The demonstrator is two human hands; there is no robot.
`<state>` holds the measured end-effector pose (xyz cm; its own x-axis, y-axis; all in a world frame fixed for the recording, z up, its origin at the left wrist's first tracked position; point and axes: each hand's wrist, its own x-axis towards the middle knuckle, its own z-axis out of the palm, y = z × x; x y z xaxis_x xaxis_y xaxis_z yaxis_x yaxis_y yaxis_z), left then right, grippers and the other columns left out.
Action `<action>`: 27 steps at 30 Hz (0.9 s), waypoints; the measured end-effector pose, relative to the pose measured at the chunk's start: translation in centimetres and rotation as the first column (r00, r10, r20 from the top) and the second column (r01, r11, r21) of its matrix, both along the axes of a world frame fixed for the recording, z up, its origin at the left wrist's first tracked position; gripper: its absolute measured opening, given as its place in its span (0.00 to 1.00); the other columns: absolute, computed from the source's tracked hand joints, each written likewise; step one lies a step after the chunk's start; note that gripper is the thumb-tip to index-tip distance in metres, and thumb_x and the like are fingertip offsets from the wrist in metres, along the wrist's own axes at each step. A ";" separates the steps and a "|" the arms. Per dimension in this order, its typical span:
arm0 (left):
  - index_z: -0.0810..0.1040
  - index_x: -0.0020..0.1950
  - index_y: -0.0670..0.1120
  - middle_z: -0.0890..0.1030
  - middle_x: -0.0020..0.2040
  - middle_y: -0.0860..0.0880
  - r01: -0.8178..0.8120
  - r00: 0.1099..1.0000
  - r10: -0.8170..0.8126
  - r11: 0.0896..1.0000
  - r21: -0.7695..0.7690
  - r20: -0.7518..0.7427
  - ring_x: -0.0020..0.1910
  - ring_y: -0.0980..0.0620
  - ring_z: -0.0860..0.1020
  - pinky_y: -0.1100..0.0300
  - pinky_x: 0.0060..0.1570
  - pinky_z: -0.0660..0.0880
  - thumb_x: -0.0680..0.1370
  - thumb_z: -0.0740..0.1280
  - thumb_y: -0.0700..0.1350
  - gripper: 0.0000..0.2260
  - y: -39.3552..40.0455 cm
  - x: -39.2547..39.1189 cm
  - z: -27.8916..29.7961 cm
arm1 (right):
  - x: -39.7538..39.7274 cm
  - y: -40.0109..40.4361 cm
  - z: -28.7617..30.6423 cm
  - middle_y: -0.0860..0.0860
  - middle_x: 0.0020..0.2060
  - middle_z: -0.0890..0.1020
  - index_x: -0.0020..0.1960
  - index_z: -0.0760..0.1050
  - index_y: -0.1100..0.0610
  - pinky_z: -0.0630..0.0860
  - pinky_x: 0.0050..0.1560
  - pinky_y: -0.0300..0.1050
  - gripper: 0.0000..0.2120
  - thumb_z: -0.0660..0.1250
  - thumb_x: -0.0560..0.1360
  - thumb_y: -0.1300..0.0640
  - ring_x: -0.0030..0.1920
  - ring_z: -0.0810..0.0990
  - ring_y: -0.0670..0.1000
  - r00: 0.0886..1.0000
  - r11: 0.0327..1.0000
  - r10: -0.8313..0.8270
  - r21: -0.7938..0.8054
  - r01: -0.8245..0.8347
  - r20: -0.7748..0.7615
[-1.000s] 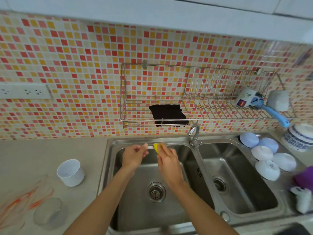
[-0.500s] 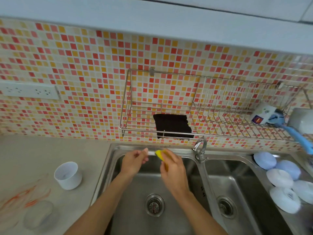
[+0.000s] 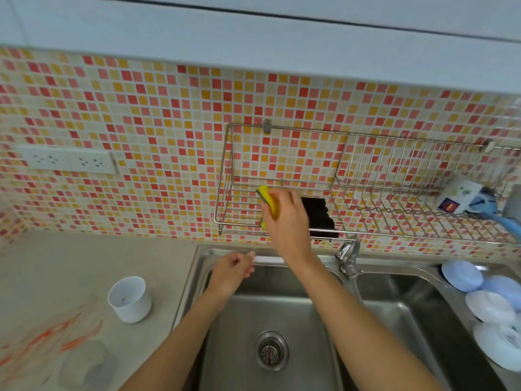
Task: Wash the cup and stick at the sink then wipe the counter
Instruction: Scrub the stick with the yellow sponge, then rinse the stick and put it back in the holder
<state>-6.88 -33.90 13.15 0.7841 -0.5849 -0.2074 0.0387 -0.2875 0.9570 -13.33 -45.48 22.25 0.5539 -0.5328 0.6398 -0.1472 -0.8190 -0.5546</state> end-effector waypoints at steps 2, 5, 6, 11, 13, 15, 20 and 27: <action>0.79 0.43 0.46 0.83 0.40 0.50 0.018 1.000 -0.019 1.000 -0.009 -0.011 0.45 0.51 0.81 0.50 0.58 0.76 0.77 0.66 0.53 0.12 0.3 0.2 -0.1 | 2.1 -0.7 0.4 0.51 0.50 0.74 0.54 0.70 0.54 0.76 0.45 0.40 0.09 0.67 0.76 0.57 0.47 0.75 0.48 0.995 1.000 0.001 0.003 0.000 -0.099; 0.80 0.46 0.46 0.83 0.41 0.50 0.024 1.000 -0.024 1.000 -0.007 -0.004 0.45 0.51 0.82 0.51 0.57 0.77 0.77 0.67 0.53 0.10 0.8 0.6 -0.4 | 5.2 -1.6 0.2 0.53 0.47 0.73 0.48 0.68 0.56 0.73 0.39 0.44 0.05 0.66 0.76 0.59 0.46 0.75 0.53 0.958 1.000 -0.021 -0.025 0.015 -0.287; 0.80 0.46 0.46 0.84 0.41 0.50 0.017 1.000 -0.017 1.000 -0.004 -0.002 0.44 0.51 0.82 0.52 0.56 0.77 0.76 0.68 0.52 0.10 0.9 0.8 -0.6 | 6.1 -1.9 -0.2 0.54 0.48 0.73 0.49 0.70 0.57 0.73 0.41 0.45 0.04 0.65 0.76 0.60 0.48 0.74 0.54 0.936 1.000 -0.023 -0.023 0.016 -0.350; 0.80 0.46 0.44 0.83 0.42 0.48 0.020 0.999 -0.021 0.999 -0.034 -0.025 0.44 0.50 0.81 0.60 0.50 0.76 0.77 0.68 0.51 0.10 1.4 1.5 -0.9 | 8.2 -2.7 -1.5 0.56 0.49 0.77 0.47 0.77 0.59 0.78 0.48 0.50 0.04 0.64 0.77 0.60 0.47 0.78 0.55 0.888 0.998 -0.024 0.044 0.050 -0.459; 0.80 0.47 0.44 0.83 0.43 0.47 0.021 0.999 -0.022 0.999 -0.044 -0.032 0.46 0.50 0.81 0.61 0.49 0.75 0.77 0.68 0.49 0.09 1.4 1.6 -0.9 | 8.0 -2.8 -1.5 0.54 0.41 0.80 0.41 0.79 0.59 0.78 0.41 0.47 0.09 0.64 0.77 0.58 0.41 0.80 0.53 0.881 0.997 0.001 0.067 0.035 -0.474; 0.81 0.47 0.44 0.84 0.45 0.48 0.013 0.999 -0.015 0.999 -0.047 -0.043 0.47 0.50 0.81 0.61 0.51 0.76 0.76 0.69 0.46 0.05 1.2 1.6 -1.1 | 7.0 -2.6 -1.0 0.52 0.38 0.81 0.41 0.80 0.58 0.77 0.39 0.44 0.10 0.64 0.78 0.56 0.38 0.79 0.51 0.898 0.996 0.038 0.091 0.002 -0.439; 0.81 0.47 0.45 0.83 0.45 0.48 0.055 0.998 -0.054 0.998 -0.031 0.017 0.48 0.51 0.81 0.55 0.54 0.77 0.75 0.70 0.41 0.02 -0.3 0.5 -1.7 | -1.4 -0.8 -2.1 0.50 0.51 0.81 0.54 0.80 0.57 0.72 0.54 0.40 0.10 0.65 0.76 0.54 0.53 0.77 0.49 0.996 0.997 -0.069 0.050 0.066 0.056; 0.82 0.47 0.51 0.84 0.43 0.53 0.253 0.952 -0.268 0.961 0.112 0.145 0.45 0.57 0.81 0.61 0.50 0.76 0.74 0.72 0.44 0.04 -5.2 -4.0 -3.2 | -16.0 -8.8 -14.4 0.54 0.45 0.81 0.51 0.78 0.55 0.77 0.48 0.49 0.12 0.64 0.74 0.47 0.47 0.80 0.55 0.822 0.674 -0.570 0.568 0.472 -0.007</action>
<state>-10.93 -39.08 9.95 0.6338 -0.7577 -0.1557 -0.1981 -0.3536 0.9142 -29.33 -54.26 7.89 -0.0007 -0.9756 0.2198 -0.3306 -0.2072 -0.9208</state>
